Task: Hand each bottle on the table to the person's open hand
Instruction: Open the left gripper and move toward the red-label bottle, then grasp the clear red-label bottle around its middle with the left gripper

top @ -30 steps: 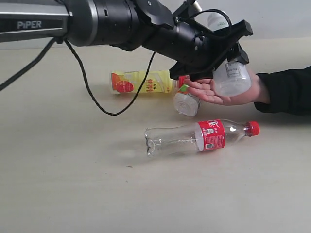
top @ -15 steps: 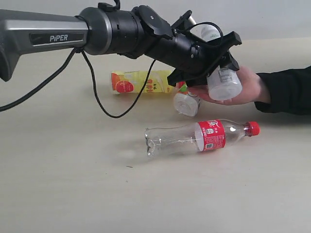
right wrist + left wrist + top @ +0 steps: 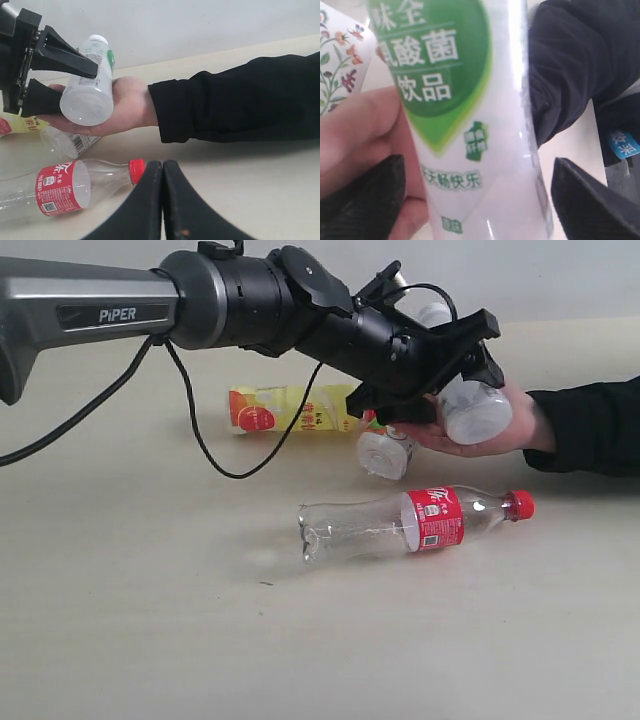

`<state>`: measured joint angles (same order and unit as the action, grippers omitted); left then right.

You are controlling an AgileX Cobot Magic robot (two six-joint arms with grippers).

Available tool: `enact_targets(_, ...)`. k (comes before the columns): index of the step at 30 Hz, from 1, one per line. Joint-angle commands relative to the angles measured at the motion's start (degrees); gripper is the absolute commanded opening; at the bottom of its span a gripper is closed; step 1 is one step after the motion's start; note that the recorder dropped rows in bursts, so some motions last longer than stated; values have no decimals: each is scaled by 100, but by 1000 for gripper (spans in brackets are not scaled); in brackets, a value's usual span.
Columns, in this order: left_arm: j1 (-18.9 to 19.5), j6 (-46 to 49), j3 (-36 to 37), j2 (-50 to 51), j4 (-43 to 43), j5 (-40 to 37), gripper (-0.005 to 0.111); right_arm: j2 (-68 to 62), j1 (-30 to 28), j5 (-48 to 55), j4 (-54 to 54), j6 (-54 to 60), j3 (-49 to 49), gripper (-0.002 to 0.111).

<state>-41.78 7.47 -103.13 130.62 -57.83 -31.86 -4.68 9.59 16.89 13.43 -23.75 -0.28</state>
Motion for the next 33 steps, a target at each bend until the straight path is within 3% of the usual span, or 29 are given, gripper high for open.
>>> enact_targets(1,47,301,-34,-92,12,-316,77,-43,-29,-69,2,13,28,0)
enact_targets(8,296,1275,-34,-499,119,-1304,77,-43,-29,-69,2,13,28,0)
enact_targets(13,524,1527,-34,-842,791,-1950,77,-43,-29,-69,2,13,28,0)
enact_targets(18,536,2414,-34,-1072,1451,-2763,77,-43,-29,-69,2,13,28,0)
enact_targets(23,349,3260,-34,-1109,1951,-3602,74,-43,-29,-69,2,13,28,0)
enact_targets(28,-73,3210,-34,-1109,3444,-3581,71,-43,-29,-69,2,13,28,0)
enact_targets(33,-549,2563,-34,-1095,4923,-3416,71,-43,-29,-69,2,13,28,0)
